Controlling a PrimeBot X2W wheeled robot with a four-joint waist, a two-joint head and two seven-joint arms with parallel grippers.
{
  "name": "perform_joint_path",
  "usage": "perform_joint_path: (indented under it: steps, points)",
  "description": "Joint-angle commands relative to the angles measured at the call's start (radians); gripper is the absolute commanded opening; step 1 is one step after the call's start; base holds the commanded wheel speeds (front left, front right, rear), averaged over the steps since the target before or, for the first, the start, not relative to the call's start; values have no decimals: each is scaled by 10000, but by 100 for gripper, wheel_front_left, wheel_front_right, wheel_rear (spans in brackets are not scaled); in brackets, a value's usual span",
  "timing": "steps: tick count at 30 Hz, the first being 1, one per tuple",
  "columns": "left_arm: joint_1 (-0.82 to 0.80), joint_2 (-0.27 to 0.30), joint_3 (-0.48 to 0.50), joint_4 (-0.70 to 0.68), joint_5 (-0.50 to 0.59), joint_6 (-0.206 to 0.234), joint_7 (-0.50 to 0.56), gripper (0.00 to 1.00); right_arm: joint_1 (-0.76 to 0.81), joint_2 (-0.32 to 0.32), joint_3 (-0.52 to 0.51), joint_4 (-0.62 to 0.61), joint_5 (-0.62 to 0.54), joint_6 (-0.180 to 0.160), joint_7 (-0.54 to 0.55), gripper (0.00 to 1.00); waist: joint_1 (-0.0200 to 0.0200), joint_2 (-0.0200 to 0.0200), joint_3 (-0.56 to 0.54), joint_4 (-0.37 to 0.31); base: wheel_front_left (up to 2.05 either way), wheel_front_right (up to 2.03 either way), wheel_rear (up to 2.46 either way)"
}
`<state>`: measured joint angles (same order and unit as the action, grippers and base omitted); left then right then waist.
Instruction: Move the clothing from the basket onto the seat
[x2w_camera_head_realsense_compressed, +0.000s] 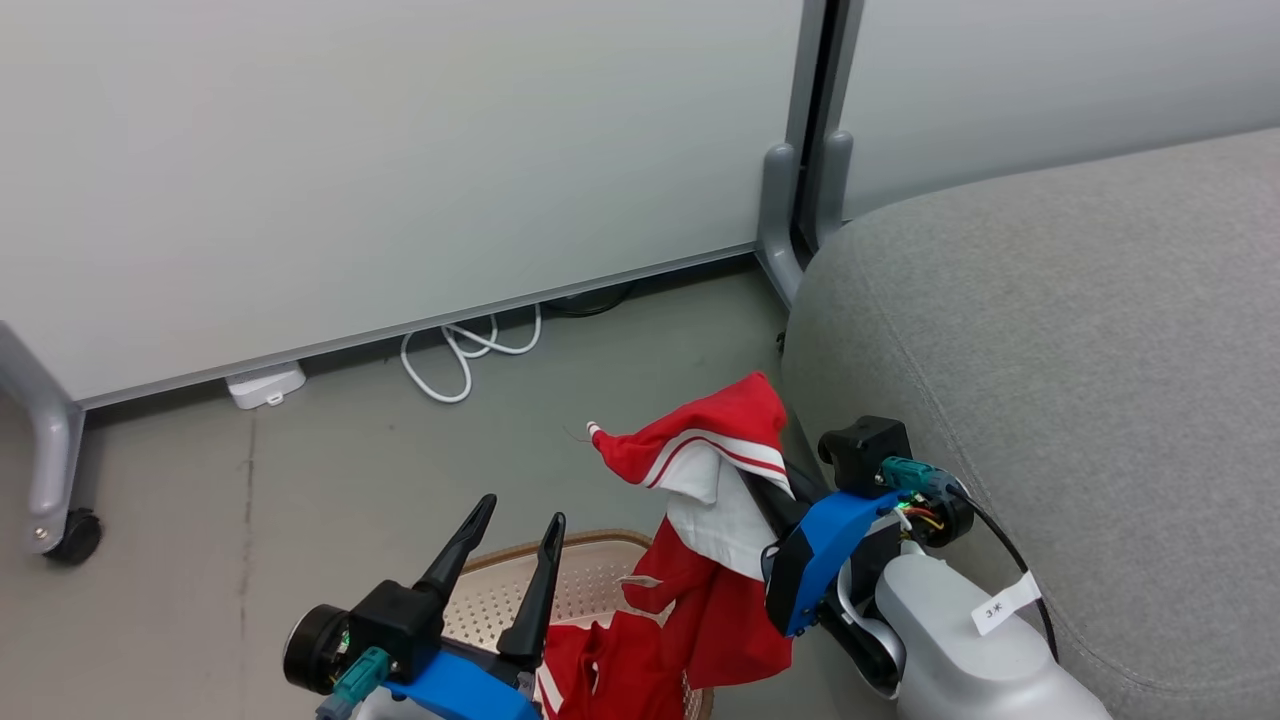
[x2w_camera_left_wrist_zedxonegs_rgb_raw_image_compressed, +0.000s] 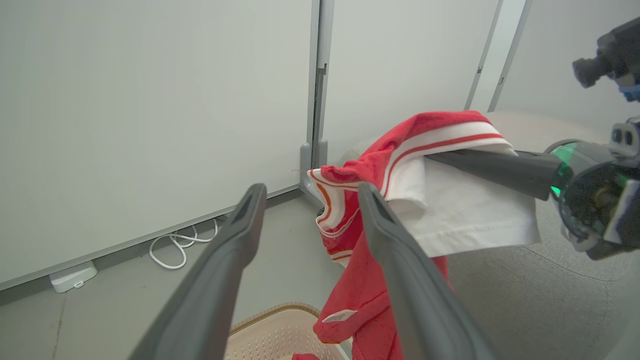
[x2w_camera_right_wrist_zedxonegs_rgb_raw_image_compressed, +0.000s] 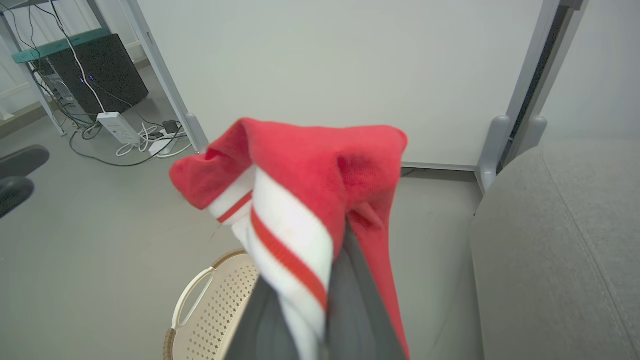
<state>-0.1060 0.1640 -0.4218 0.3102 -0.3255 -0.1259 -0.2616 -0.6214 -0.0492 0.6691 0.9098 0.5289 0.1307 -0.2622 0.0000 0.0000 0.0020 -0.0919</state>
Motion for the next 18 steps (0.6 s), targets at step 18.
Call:
perform_joint_path:
  steps: [18]
  points:
    - [-253, 26, -110, -202, -154, -77, -50, 100, 250, -22, -404, -191, -403, 1, -40, 0, 0, 0, 192, -2574, 0, 0, 0]
